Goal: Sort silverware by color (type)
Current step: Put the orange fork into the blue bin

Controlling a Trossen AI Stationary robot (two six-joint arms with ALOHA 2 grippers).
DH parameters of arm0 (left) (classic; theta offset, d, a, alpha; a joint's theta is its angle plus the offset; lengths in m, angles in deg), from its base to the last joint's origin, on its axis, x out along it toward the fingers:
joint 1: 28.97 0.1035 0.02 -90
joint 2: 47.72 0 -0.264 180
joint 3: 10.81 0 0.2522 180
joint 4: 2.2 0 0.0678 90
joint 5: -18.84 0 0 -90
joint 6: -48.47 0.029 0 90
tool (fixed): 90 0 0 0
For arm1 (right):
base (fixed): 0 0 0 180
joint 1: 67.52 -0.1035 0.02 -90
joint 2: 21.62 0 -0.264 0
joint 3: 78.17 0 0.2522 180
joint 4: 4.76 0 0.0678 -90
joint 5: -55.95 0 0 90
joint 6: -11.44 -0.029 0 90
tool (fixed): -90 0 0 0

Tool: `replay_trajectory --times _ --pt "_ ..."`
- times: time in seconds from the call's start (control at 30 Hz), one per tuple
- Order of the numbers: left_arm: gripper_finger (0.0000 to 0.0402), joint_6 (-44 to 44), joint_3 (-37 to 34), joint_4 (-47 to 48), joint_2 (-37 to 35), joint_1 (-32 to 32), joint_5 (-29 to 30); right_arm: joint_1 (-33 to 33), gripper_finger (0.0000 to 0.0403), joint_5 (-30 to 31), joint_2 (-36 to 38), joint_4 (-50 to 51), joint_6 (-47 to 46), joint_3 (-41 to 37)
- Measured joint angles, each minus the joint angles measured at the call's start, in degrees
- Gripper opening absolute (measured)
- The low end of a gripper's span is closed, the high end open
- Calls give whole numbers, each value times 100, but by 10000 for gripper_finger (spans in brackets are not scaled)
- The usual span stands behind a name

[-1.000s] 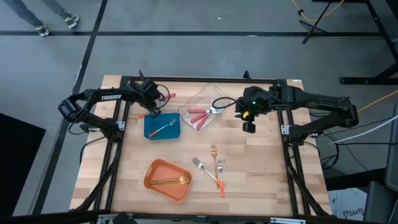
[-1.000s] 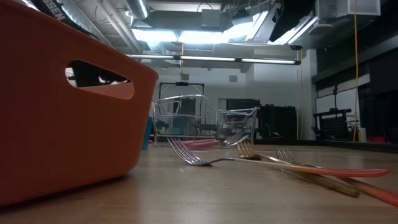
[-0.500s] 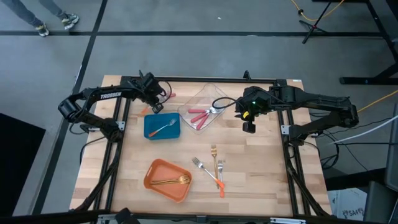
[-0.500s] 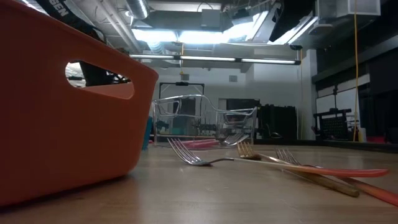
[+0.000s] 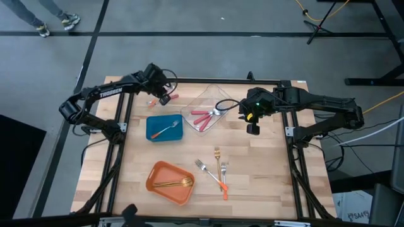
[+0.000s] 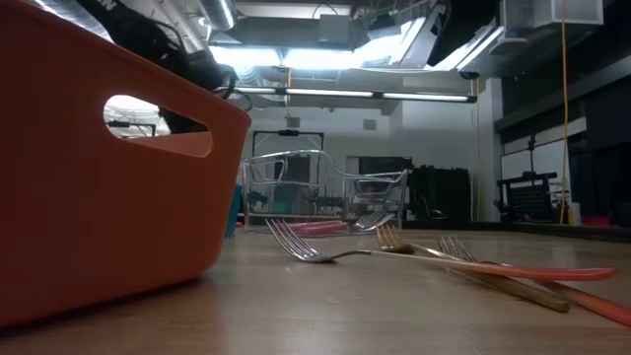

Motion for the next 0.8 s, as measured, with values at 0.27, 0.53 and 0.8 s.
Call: replay_trajectory --times 0.27,0.53,0.8 --pt "8 -272 433 51 0 -110 -261 1 85 0 0 4 4 -1" --pt "9 -722 1039 1119 -2 -650 -254 1 85 0 0 9 4 -1" --pt "9 -1425 1648 2250 -9 -1451 -86 0 85 0 0 7 4 0"
